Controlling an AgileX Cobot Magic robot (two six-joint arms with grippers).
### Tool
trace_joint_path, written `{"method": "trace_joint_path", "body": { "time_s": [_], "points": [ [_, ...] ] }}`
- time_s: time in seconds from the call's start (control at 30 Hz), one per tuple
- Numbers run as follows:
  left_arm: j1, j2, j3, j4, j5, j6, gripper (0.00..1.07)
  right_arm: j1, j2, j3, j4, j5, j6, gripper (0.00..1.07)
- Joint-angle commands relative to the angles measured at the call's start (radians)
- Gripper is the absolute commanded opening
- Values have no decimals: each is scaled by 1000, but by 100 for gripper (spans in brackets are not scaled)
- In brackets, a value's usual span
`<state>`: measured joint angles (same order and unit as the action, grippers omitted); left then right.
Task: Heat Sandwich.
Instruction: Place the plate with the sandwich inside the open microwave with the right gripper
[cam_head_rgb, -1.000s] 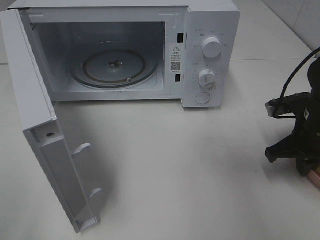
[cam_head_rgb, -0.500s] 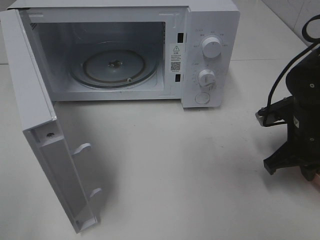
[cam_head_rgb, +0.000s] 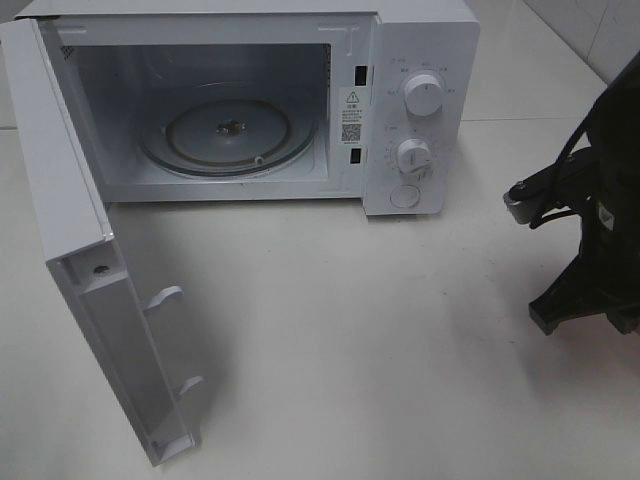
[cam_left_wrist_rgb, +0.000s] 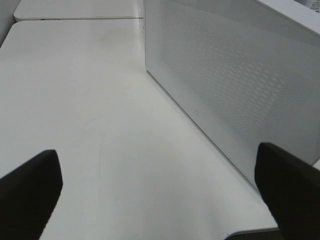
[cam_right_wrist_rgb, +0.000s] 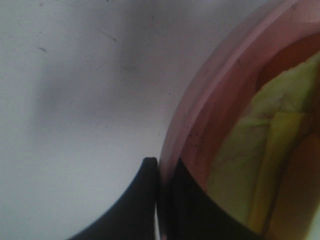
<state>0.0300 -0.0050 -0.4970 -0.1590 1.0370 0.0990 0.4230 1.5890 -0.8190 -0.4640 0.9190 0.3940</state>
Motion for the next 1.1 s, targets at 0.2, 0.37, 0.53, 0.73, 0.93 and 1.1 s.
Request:
{"method": "trace_joint_path", "body": {
  "time_s": [0.2, 0.37, 0.53, 0.73, 0.93, 1.1],
  "points": [
    [-5, -26, 5, -6, -10, -3, 103, 103, -97, 32, 8, 41, -46, 1],
    [-5, -26, 5, -6, -10, -3, 103, 204, -154, 39, 29, 60, -84, 1],
    [-5, -26, 5, -6, -10, -3, 103, 286, -181, 39, 33, 64, -131, 1],
    [-5, -26, 5, -6, -10, -3, 103, 389, -185, 39, 33, 82, -181, 1],
    [-5, -26, 5, -6, -10, -3, 103, 482, -185, 39, 33, 82, -258, 1],
    [-5, -26, 5, -6, -10, -3, 103, 536, -185, 39, 33, 80, -336, 1]
  ]
}}
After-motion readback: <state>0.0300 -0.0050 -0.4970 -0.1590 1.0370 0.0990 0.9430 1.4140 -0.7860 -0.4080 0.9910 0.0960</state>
